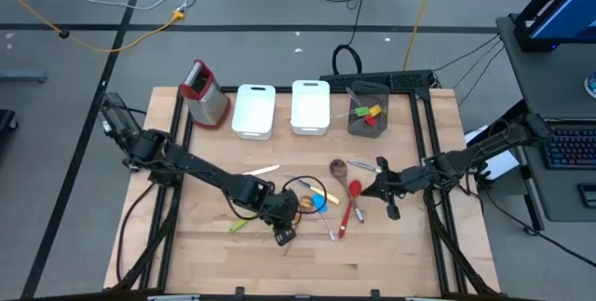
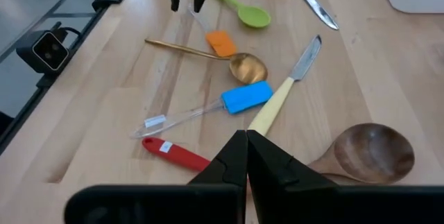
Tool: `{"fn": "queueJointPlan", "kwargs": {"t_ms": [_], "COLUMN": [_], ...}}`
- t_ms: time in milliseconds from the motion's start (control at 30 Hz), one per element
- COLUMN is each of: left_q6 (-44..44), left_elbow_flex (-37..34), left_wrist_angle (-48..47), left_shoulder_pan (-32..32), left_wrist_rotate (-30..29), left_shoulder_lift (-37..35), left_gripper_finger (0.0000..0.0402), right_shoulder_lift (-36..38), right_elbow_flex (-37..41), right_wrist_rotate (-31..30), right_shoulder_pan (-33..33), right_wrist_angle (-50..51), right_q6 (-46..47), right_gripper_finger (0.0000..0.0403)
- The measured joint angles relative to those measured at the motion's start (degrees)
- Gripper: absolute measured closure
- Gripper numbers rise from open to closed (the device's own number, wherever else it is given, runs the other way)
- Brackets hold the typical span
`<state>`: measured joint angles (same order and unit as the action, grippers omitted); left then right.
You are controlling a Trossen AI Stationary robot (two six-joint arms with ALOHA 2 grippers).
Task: Pick & Place Kitchen Items
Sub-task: Put the orange spatula into the black bin
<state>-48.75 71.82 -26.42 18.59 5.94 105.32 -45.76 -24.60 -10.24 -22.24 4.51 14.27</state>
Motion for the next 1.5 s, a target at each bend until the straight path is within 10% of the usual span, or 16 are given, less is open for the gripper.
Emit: {"fn": "queueJointPlan", "kwargs": {"t_ms": [467,1033,1500], "left_q6": [-0.6,2.1,0.5], "left_elbow_flex": [0.0,0.0,0.0], "left_wrist_angle": [-0.3,-0.3,-2.4], "left_shoulder_pan": [-3.7,-2.9,-2.7], "left_wrist_rotate": [2.4,1.9,-2.0], "left_shoulder_lift": [0.0,0.0,0.0], "left_gripper_finger": [0.0250,0.0020,0.0009], "right_shoulder_lift": [0.0,4.0,20.6], "right_elbow_flex": [0.0,0.2,11.7], "right_wrist_rotate": [-0.1,0.3,2.8], "right_shoulder_pan": [0.0,0.0,0.0], "right_wrist_angle": [-0.1,0.0,-7.4], "right_q6": [1.5,-1.5,3.6], "right_gripper_finger": [0.0403,0.0403,0.0403]}}
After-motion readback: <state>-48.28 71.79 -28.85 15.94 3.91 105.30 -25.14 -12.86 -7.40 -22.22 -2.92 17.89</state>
